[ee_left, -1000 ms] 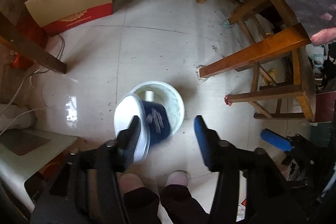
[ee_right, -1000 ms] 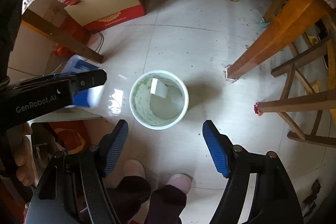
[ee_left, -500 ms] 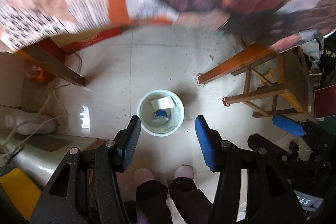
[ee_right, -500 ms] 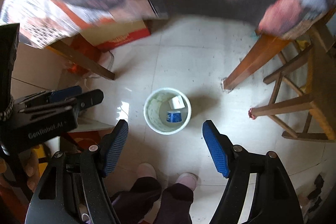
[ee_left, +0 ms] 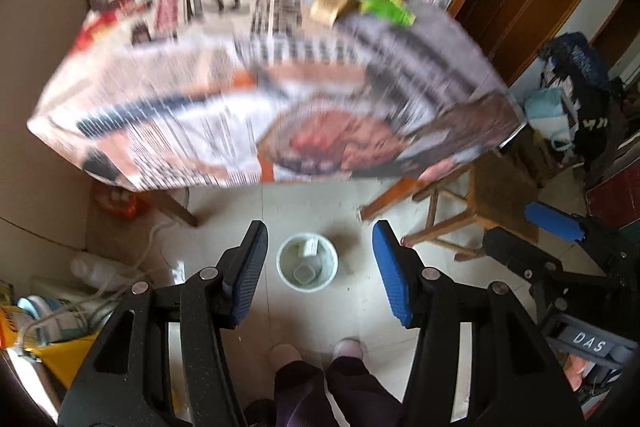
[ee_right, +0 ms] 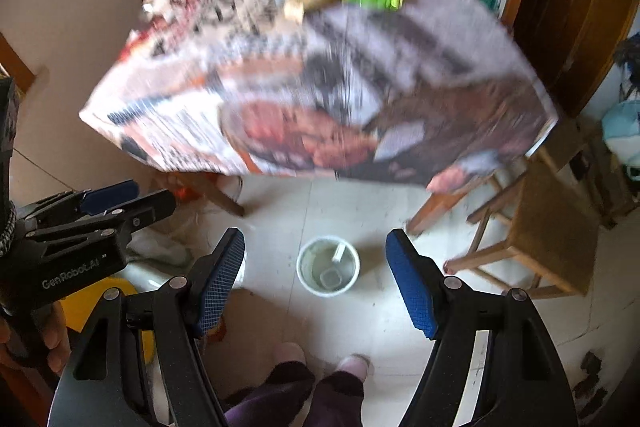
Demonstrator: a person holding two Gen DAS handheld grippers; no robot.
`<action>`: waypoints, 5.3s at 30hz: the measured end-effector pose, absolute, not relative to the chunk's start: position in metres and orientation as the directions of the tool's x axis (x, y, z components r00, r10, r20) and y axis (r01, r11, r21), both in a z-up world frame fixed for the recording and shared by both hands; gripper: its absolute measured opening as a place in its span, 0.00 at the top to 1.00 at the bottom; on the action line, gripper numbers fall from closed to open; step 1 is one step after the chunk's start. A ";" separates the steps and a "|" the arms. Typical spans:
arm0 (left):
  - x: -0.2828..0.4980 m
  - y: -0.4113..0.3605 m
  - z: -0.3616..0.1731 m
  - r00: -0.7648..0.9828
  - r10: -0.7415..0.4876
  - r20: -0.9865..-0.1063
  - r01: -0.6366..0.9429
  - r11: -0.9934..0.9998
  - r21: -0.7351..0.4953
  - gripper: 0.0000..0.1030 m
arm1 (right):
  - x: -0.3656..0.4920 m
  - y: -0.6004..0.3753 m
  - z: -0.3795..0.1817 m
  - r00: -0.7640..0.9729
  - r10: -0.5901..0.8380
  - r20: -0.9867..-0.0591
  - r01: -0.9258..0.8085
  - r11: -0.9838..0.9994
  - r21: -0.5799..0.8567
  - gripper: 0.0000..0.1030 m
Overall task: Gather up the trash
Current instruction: 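Move both tools back to the table toward the clear lid and green wrapper, then grasp the clear Lucky cup lid with left tool while right tool grasps green wrapper, then lift the lid with left tool while right tool lifts the green wrapper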
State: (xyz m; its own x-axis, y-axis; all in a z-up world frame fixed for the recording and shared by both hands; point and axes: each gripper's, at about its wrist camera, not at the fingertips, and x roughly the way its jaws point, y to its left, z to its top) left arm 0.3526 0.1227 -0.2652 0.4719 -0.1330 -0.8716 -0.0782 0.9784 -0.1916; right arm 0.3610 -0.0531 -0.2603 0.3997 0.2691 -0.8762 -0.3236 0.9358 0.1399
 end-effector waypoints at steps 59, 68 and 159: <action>0.531 0.087 -0.087 0.735 0.033 -0.677 -0.161 0.979 -0.128 0.10 | 0.529 -0.132 -0.082 0.705 0.329 -0.629 -0.336 0.935 0.114 0.19; 0.586 0.110 -0.136 0.653 0.002 -0.758 -0.154 0.979 -0.131 0.10 | 0.578 -0.119 -0.129 0.607 0.298 -0.737 -0.295 0.945 0.139 0.19; 0.497 0.115 -0.067 0.830 -0.036 -0.557 -0.089 0.977 -0.196 0.24 | 0.519 -0.095 -0.103 0.616 0.443 -0.652 -0.420 0.884 0.204 0.99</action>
